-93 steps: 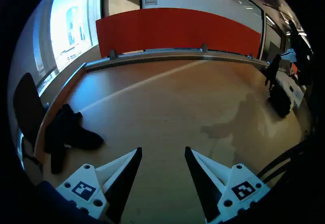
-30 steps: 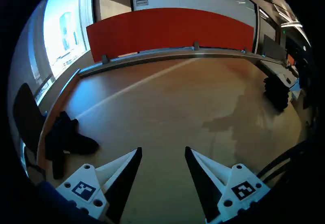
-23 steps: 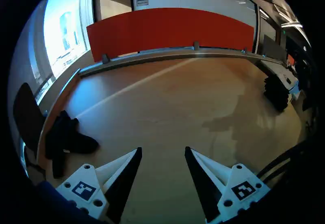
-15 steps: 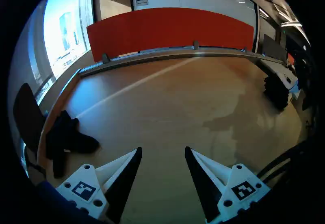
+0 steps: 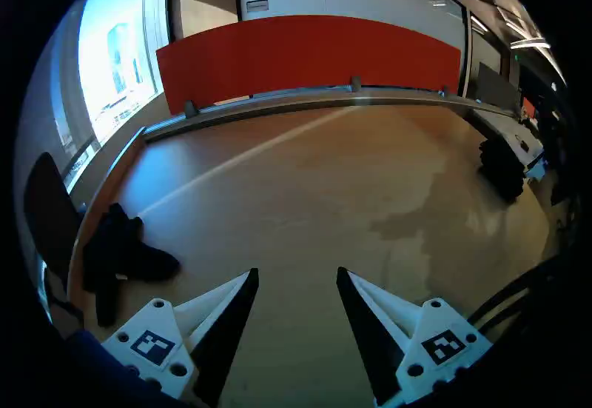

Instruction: Fold towel

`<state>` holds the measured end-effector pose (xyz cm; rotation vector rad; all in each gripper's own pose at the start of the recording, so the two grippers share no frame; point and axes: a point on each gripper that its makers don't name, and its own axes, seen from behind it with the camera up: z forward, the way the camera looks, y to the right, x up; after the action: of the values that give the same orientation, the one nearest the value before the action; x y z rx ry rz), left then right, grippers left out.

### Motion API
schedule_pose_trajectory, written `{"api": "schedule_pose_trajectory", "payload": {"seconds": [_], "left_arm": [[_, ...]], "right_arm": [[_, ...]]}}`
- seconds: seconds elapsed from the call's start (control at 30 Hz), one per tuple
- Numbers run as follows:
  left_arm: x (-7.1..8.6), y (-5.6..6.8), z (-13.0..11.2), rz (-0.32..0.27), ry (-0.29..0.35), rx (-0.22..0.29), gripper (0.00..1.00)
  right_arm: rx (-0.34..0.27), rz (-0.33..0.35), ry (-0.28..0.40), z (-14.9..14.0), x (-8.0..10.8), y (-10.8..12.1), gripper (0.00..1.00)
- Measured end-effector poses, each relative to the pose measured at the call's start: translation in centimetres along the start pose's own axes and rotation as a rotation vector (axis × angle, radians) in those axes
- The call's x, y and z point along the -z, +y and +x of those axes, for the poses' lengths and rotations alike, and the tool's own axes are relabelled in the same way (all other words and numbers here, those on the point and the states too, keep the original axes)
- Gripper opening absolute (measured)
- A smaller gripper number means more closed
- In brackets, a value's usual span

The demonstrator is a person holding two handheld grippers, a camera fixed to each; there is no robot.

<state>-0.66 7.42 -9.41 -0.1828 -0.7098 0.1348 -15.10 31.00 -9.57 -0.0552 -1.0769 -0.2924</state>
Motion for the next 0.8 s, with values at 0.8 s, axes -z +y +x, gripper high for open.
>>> {"api": "schedule_pose_trajectory", "payload": {"seconds": [0.8], "left_arm": [[0.4, -0.6, 0.8, -0.005, 0.023, 0.002, 0.78]], "right_arm": [[-0.095, 0.007, 0.254, 6.3, 3.8, -2.8, 1.00]]}}
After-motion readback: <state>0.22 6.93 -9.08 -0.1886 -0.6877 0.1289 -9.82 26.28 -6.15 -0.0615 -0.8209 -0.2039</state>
